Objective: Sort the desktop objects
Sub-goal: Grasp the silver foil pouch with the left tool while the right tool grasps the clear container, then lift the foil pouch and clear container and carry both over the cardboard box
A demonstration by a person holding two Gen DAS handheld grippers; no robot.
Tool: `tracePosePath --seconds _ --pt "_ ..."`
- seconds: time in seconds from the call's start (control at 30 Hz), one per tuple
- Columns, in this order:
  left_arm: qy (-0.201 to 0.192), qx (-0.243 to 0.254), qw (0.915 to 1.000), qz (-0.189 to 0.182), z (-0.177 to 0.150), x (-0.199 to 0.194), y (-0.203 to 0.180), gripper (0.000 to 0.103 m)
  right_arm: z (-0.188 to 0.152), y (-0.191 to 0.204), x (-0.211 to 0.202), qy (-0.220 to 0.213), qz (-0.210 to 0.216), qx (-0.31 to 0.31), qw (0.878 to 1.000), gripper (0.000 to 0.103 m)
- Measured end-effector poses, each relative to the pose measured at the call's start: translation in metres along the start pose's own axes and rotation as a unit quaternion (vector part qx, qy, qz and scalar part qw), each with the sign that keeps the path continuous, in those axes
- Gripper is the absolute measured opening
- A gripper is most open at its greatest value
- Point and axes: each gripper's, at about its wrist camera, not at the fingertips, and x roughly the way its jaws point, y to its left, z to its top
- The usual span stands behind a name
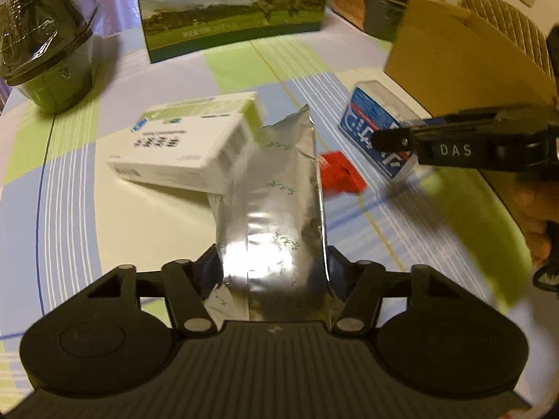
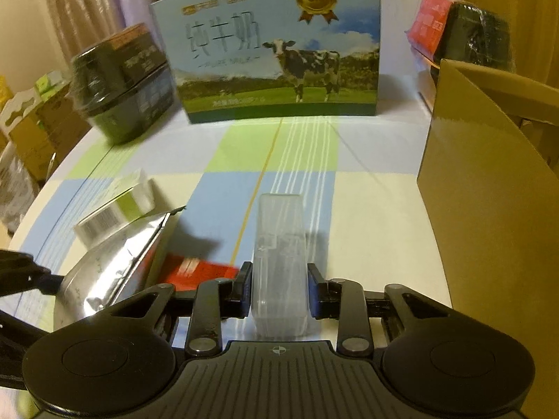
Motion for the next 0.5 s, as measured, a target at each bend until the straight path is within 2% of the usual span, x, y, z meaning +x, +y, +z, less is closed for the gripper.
tracePosePath --seconds 0.17,0.4,0.5 --pt "0.010 -0.005 0.9999 -0.008 -0.030 -0.019 -0.028 0.053 -0.033 0.006 -0.042 0.005 0.014 -0.004 1.000 0.028" --pt "0.015 -0.010 0.9996 -0.020 -0.088 -0.056 -0.083 0.053 -0.104 0.013 -0.120 0.019 0.028 -0.003 0.999 0.028" --pt "0.016 -0.014 0.9997 -0.013 -0.112 -0.074 -0.106 0.053 -0.133 0.020 -0.149 0.024 0.024 -0.016 0.999 0.028"
